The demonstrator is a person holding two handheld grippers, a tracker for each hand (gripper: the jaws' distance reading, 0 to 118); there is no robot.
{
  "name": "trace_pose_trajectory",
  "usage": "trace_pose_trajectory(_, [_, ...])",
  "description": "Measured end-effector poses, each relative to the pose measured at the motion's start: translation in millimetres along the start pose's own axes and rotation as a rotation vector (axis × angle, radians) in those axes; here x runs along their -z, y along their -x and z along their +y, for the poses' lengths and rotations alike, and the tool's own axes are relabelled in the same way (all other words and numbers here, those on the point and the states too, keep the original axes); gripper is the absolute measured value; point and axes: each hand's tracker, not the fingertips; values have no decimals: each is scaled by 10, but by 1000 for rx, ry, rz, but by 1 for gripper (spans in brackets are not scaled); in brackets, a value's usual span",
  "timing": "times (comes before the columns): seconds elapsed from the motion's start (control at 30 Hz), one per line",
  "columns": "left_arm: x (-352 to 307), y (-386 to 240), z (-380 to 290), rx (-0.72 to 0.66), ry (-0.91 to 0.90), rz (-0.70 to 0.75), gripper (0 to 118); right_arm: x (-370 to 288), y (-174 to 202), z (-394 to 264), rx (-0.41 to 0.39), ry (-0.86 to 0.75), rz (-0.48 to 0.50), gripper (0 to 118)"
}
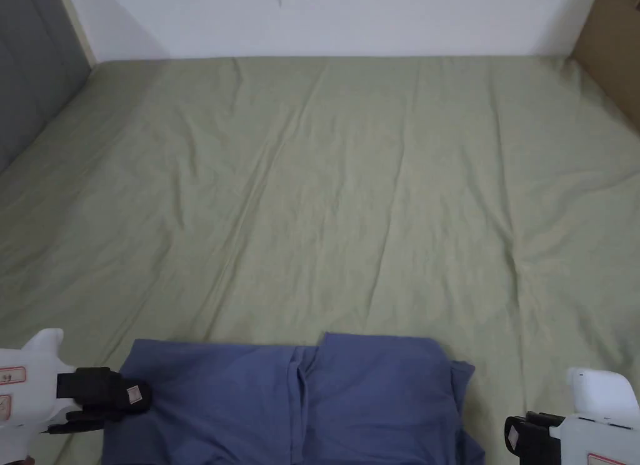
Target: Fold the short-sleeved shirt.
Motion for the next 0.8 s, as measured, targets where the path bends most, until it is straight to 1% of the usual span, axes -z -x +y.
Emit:
trace_pose_trajectory(0.1, [-42, -224, -47, 5, -16, 13, 8, 38, -34, -8, 9, 9, 5, 1])
trace_pose_trajectory(0.2, [-108, -693, -79, 87, -50, 68, 8, 23, -74, 3, 20, 6, 9, 1])
trace_pose_trajectory(0.27, [-131, -1009, -72, 106, -58, 42, 8, -2, -119, 13, 24, -2, 15, 1])
trace_pose_trajectory(0.33, [-119, -1435, -125, 195, -54, -31, 8, -35, -185, 20, 37, -19, 15, 1])
trace_pose_trajectory(0.37, [-80, -1628, -156, 251, -54, -32, 8, -45, -227, 26, 46, -22, 14, 1])
trace_pose_trajectory(0.47, [167, -2242, -291, 391, -22, -60, 8, -73, -363, 12, 74, -30, 8, 1])
trace_pose_trajectory(0.57, [605, -2619, -394, 432, 48, -124, 8, -106, -503, -30, 112, -37, -10, 1])
trace_pose_trajectory(0.6, [796, -2730, -429, 479, 100, -131, 8, -119, -562, -49, 129, -41, -8, 1])
trace_pose_trajectory(0.63, [981, -2786, -466, 491, 136, -122, 9, -128, -613, -68, 144, -41, -10, 1])
trace_pose_trajectory(0.67, [1165, -2853, -510, 497, 159, -110, 13, -139, -663, -98, 160, -43, -16, 1])
trace_pose_trajectory(0.7, [1359, -2894, -550, 517, 191, -114, 24, -148, -716, -126, 172, -45, -22, 1])
trace_pose_trajectory(0.73, [1523, -2913, -587, 514, 222, -109, 41, -154, -767, -153, 187, -46, -27, 1])
trace_pose_trajectory(0.77, [1693, -2953, -628, 504, 253, -84, 72, -161, -819, -182, 210, -43, -35, 1])
trace_pose_trajectory(0.8, [1805, -2962, -672, 495, 283, -66, 93, -169, -867, -213, 228, -39, -41, 1])
